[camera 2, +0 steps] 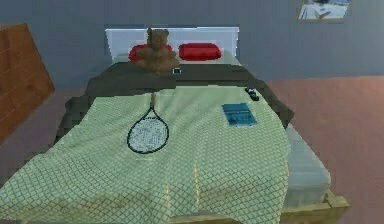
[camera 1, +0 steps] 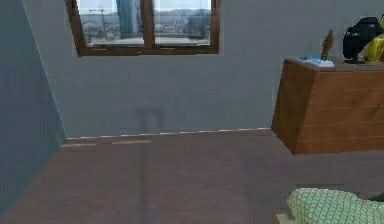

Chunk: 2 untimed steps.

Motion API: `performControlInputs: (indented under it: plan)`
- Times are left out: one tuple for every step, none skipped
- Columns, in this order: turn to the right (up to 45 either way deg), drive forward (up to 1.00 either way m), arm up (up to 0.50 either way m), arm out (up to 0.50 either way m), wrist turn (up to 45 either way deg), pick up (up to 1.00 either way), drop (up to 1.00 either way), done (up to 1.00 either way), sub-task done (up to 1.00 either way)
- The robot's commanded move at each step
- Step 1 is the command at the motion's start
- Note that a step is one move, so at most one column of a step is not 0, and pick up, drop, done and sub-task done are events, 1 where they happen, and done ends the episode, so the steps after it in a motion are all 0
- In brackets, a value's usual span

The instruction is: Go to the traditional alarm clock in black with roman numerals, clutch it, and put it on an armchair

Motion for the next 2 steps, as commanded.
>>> performControlInputs:
  plan:
    - [0.0,0.30,0.00,0.00,0.0,0.00,0.00,0.00,0.00]
    - [18.0,0.00,0.00,0.00,0.0,0.00,0.00,0.00,0.00]
